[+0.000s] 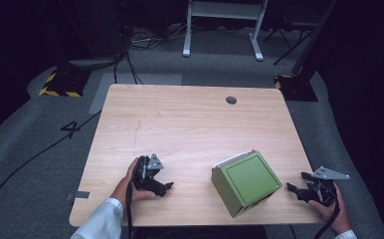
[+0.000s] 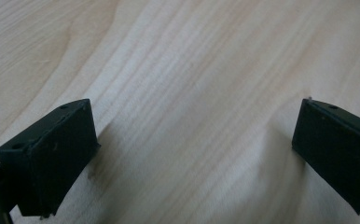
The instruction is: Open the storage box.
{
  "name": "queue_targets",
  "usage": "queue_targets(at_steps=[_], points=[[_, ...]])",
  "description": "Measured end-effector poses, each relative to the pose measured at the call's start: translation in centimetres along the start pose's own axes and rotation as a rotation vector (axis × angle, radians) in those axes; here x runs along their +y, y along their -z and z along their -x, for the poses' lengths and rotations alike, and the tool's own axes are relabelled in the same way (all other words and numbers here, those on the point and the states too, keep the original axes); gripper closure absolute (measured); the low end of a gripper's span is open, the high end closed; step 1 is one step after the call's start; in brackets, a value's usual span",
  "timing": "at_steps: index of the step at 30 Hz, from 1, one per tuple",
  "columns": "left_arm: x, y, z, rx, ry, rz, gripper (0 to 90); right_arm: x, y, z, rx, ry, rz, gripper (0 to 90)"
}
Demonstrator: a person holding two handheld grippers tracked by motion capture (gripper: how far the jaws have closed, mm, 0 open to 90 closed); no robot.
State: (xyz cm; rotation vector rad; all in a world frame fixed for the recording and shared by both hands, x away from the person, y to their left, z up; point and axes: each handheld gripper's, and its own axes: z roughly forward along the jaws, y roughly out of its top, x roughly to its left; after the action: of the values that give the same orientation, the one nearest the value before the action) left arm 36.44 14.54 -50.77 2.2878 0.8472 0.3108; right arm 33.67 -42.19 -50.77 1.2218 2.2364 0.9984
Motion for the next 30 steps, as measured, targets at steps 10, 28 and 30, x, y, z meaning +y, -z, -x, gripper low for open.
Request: queue_targets(at_steps=[10, 28, 30], points=[[1.9, -0.3, 0.3, -0.028, -0.042, 0.008, 15.7, 0.0, 0.0, 0.0, 0.001, -0.001, 0.001, 17.7], [10.8, -0.7, 2.1, -0.153, -0.111, 0.175, 30.7, 0.0, 0.0, 0.0, 0.0, 0.0, 0.0, 17.6], [11.8, -0.9, 2.2, -0.152, -0.129, 0.184, 31.3, 0.0, 0.0, 0.0, 0.0, -0.001, 0.0, 17.6]])
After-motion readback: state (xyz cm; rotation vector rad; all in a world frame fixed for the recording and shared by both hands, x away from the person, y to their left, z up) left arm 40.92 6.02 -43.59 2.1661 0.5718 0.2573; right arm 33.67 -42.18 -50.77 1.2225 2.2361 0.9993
